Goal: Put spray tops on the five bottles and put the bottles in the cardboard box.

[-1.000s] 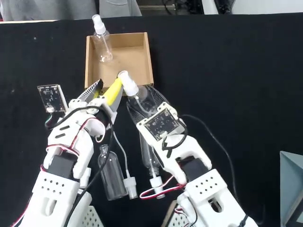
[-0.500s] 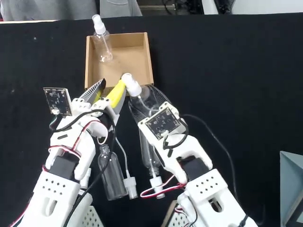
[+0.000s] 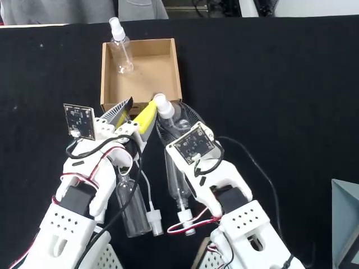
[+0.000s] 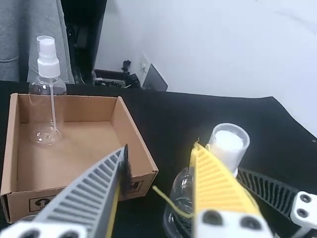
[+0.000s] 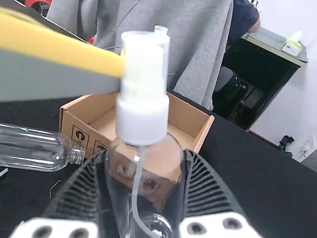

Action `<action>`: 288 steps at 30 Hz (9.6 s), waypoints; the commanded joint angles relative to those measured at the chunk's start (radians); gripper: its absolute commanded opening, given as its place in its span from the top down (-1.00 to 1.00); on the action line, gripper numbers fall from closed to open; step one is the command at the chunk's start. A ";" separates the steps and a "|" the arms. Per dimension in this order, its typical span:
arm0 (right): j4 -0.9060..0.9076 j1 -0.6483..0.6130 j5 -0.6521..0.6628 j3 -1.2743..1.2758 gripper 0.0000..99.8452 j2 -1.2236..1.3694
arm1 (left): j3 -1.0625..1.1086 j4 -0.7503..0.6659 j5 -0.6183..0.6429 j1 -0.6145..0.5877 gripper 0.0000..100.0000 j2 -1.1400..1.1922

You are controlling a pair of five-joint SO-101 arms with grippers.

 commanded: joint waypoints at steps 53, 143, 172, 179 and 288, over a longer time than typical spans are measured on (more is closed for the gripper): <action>-0.023 0.049 -0.008 -0.004 0.98 -0.042 | -0.128 0.107 -0.055 -0.378 0.60 -0.005; 0.577 0.043 -0.235 -1.171 0.98 0.707 | 0.179 0.242 -0.121 -0.723 0.60 -0.005; 0.275 0.035 -0.402 -1.394 0.98 1.201 | 0.180 0.239 -0.121 -0.717 0.60 -0.005; 0.203 -0.005 -0.400 -1.409 0.98 1.277 | 0.182 0.239 -0.121 -0.717 0.60 -0.005; 0.562 -0.106 -0.399 -2.020 0.49 1.853 | 0.182 0.239 -0.121 -0.714 0.60 -0.005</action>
